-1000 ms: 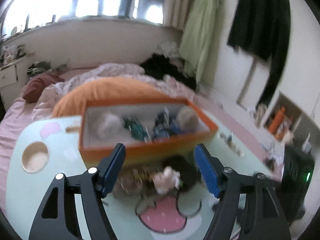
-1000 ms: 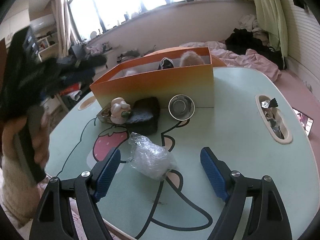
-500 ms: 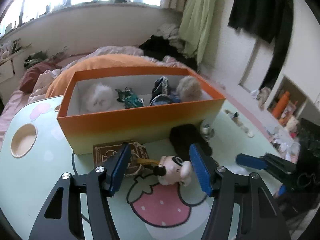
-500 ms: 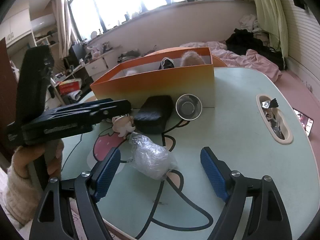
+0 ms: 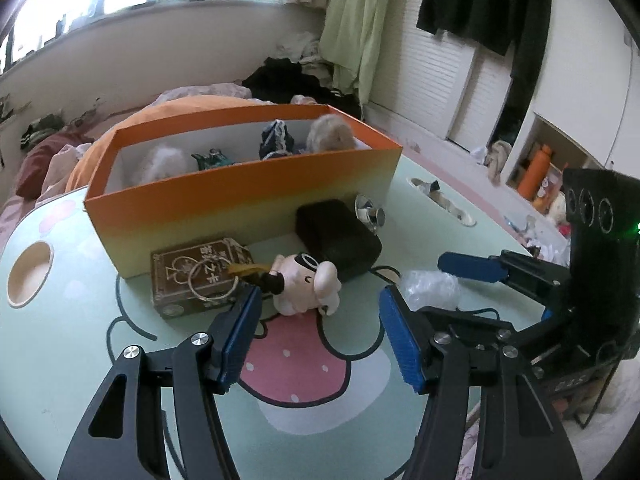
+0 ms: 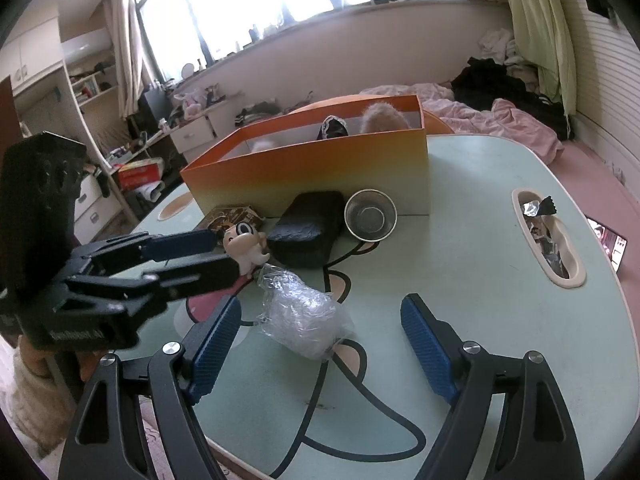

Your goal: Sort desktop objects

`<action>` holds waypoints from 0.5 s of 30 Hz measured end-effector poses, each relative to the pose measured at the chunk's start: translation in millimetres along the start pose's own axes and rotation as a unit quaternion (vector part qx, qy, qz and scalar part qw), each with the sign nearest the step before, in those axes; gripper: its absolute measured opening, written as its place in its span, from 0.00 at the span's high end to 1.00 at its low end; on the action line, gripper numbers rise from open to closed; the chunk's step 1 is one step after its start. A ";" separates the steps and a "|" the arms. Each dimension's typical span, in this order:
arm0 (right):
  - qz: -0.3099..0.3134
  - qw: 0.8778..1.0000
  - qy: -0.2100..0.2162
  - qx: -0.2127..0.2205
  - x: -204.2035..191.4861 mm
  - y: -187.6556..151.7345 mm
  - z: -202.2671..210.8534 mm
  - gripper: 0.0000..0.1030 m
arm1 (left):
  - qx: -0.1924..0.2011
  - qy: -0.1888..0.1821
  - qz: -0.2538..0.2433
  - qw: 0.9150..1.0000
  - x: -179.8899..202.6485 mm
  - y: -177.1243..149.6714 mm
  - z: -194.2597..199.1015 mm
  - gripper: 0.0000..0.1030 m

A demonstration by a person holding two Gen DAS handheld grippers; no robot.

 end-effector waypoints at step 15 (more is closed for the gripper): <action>0.001 1.000 -0.001 0.001 2.4 0.1 1.6 0.20 | -0.037 0.012 -0.013 0.999 1.1 11.1 -24.9 0.55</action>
Point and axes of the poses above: each gripper's, at about its wrist camera, not at the fingertips, and z roughly against the way its jaws point, x to its right, y to its top, the point moved 5 cm from there along -z, roughly the way its jaws point, and after that the axes turned 15 degrees about z, right-handed, at the moved point
